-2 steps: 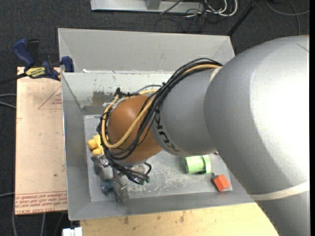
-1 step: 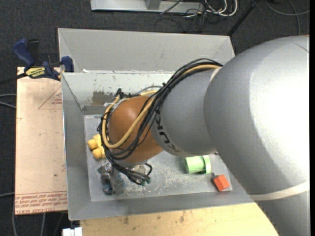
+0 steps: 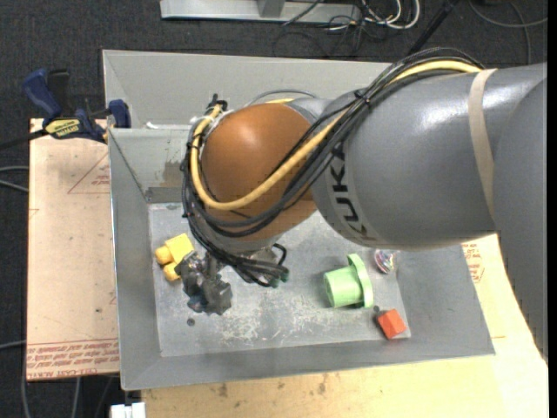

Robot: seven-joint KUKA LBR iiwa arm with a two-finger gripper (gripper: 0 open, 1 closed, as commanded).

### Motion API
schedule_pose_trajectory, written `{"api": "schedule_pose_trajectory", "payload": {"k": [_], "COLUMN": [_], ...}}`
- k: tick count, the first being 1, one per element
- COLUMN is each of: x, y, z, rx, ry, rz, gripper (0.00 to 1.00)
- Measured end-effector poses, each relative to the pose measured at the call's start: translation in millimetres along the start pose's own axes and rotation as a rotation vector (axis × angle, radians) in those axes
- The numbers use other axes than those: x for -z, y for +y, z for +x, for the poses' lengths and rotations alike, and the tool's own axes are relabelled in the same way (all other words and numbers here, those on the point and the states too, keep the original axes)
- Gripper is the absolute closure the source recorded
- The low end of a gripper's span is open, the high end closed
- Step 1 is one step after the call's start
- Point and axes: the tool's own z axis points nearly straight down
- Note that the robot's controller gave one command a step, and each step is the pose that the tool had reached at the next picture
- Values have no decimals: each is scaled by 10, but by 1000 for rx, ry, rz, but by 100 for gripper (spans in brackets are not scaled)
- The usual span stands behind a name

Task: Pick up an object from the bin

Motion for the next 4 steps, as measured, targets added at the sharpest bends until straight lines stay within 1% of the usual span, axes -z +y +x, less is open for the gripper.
{"api": "schedule_pose_trajectory", "payload": {"k": [1, 2, 3, 4], "x": [-1276, -1248, -1249, -266], "y": [-324, -320, -320, -181], "z": [-169, -181, -181, -70], "rx": [343, 342, 342, 362], "ry": [15, 11, 11, 1], "rz": [-6, -5, -6, -1], "gripper": [100, 0, 100, 100]}}
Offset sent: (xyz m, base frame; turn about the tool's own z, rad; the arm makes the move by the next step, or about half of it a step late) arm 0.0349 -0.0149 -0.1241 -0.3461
